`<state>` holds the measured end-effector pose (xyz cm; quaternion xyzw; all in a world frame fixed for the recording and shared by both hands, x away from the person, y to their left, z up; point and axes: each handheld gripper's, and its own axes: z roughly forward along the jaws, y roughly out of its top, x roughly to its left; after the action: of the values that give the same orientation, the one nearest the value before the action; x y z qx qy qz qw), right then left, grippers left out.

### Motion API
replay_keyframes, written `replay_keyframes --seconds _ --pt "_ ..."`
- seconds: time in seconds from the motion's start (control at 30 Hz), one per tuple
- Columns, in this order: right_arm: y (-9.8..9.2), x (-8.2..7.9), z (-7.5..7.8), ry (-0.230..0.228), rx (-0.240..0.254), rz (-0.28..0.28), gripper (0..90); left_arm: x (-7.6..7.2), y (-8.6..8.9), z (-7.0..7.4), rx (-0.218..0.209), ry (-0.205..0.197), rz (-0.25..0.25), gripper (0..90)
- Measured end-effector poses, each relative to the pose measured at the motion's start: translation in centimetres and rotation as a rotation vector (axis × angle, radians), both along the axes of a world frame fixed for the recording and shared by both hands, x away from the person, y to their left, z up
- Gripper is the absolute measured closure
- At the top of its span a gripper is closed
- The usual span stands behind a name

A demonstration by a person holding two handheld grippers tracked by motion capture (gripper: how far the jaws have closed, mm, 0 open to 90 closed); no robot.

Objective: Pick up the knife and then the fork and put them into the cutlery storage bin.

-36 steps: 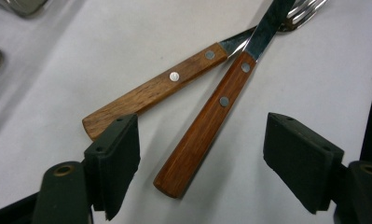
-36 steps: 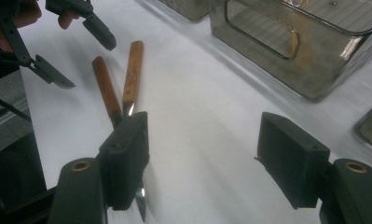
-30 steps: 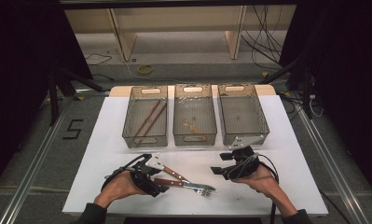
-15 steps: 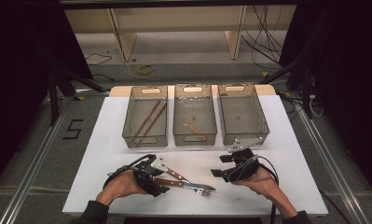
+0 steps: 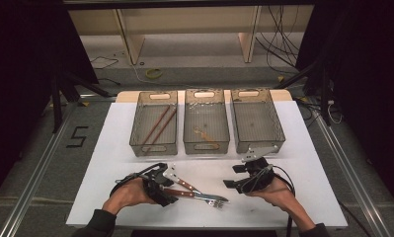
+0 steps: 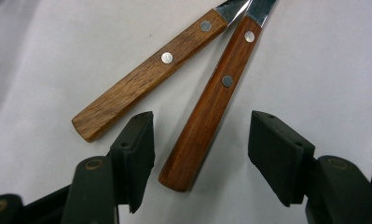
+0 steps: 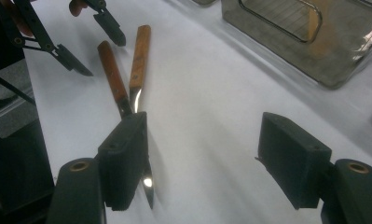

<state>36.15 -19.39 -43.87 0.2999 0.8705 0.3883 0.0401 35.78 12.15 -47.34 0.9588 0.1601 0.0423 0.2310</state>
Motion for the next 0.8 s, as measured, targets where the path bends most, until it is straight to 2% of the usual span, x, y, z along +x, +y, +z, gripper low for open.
replay_keyframes --seconds 0.4,0.47,0.6,0.8 --pt "-0.1 0.1 -0.1 0.0 -0.01 -0.001 34.1 0.1 -0.6 0.1 0.046 -0.002 -0.051 50.0" --pt "-0.1 0.1 -0.1 0.0 -0.012 -0.001 34.2 0.1 -0.8 0.0 0.051 0.003 -0.054 52.0" --pt "0.0 0.1 -0.2 0.004 -0.017 0.005 34.2 0.4 -1.0 0.2 0.093 0.017 -0.063 55.3" --pt "0.1 0.1 -0.2 0.007 -0.018 0.008 34.4 0.6 -1.6 0.4 0.13 0.045 -0.064 57.8"
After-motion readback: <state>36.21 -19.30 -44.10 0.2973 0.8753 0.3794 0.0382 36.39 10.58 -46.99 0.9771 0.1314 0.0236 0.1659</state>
